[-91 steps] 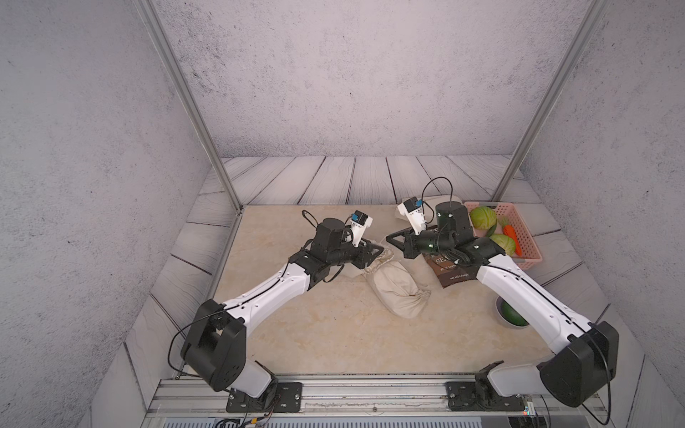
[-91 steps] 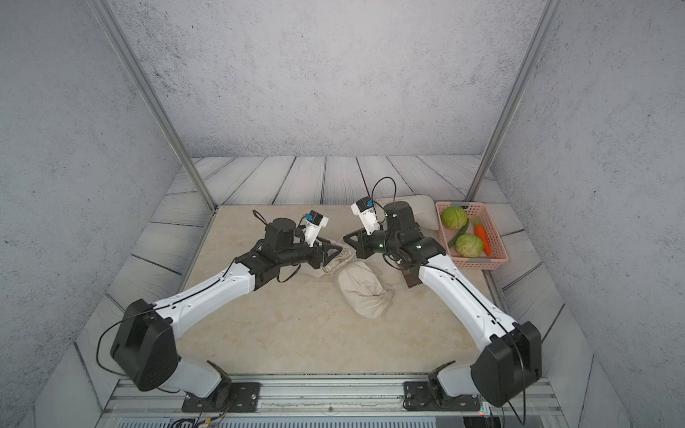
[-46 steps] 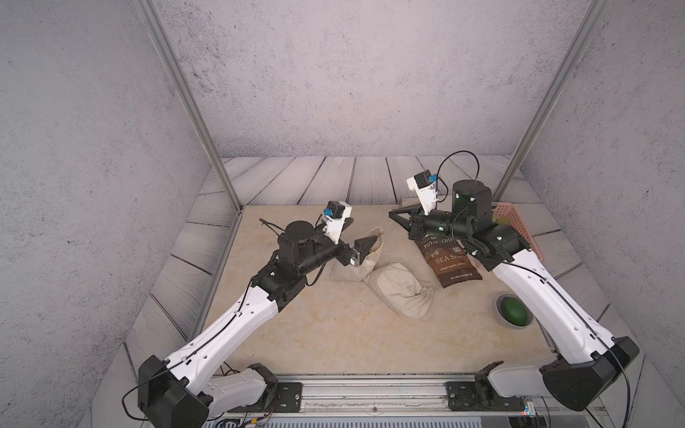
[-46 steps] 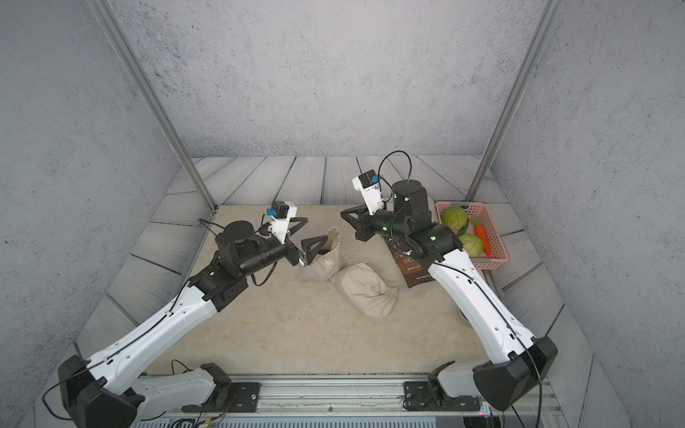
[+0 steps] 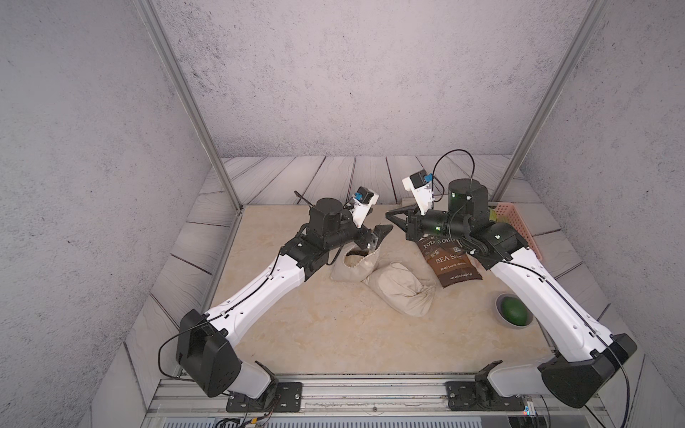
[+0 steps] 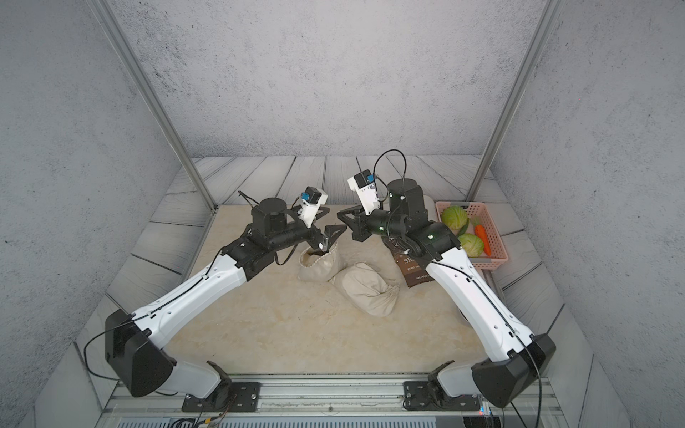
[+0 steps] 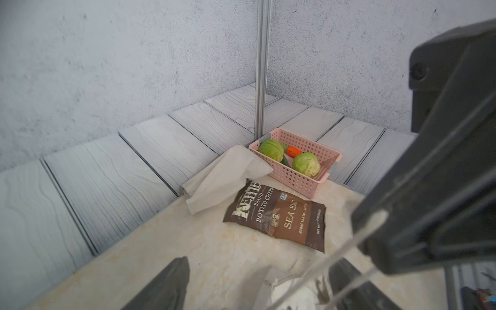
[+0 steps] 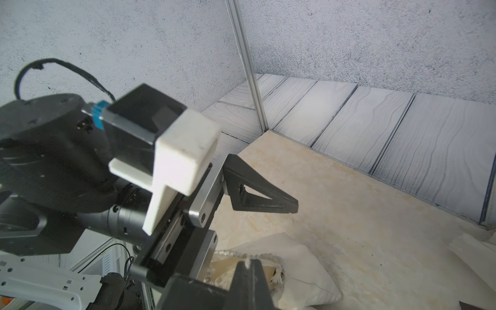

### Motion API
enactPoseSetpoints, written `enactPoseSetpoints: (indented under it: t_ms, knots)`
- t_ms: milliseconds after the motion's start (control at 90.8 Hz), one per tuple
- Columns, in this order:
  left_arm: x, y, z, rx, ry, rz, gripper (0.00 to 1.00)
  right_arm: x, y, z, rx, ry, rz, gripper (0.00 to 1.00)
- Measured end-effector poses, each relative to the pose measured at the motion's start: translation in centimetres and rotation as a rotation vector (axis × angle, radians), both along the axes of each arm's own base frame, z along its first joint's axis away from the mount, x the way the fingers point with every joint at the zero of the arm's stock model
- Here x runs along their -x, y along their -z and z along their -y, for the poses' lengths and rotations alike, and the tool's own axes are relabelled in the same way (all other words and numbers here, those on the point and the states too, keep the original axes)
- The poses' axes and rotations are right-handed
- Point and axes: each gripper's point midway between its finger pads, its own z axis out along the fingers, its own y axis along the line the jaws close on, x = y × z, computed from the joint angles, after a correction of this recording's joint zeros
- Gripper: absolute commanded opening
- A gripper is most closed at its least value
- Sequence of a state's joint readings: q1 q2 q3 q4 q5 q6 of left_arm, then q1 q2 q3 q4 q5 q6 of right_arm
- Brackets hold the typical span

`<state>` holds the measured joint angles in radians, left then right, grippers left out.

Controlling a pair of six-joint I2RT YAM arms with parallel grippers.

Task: Close the soil bag
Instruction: Adjust the soil bag at the center of the board.

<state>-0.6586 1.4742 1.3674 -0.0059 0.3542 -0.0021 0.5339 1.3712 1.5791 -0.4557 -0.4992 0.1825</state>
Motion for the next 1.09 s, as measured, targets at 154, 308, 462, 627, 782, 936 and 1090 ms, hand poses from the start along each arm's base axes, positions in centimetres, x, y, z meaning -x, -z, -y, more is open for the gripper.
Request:
enactPoseSetpoints:
  t_ms: [154,308,462,627,782,936,1090]
  knots:
    - [0.6,-1.0,0.6,-0.021,0.041,0.032,0.08,-0.4,0.1,0.3,0.009,0.029,0.006,0.0]
    - [1.2,-0.9,1.0,-0.023,0.057,0.011,0.0,-1.0,0.3,0.8,0.02,0.077,0.015,0.21]
    - [0.2,-0.9,-0.3,-0.007,-0.043,-0.042,0.0,-0.3,1.6,2.6,0.022,0.149,0.049,0.43]
    - [-0.2,-1.9,-1.5,0.03,-0.124,-0.112,0.0,1.2,3.4,3.4,-0.009,0.15,0.086,0.61]
    - [0.1,-2.5,-1.5,0.079,-0.128,-0.169,0.0,0.6,4.5,1.9,-0.058,0.114,0.091,0.72]
    - [0.4,-2.8,-1.4,0.112,-0.122,-0.209,0.0,-0.1,4.2,-0.6,-0.11,0.073,0.118,0.73]
    - [0.7,-3.2,-1.4,0.137,-0.111,-0.231,0.0,-1.4,3.7,-1.7,-0.149,0.093,0.148,0.59]
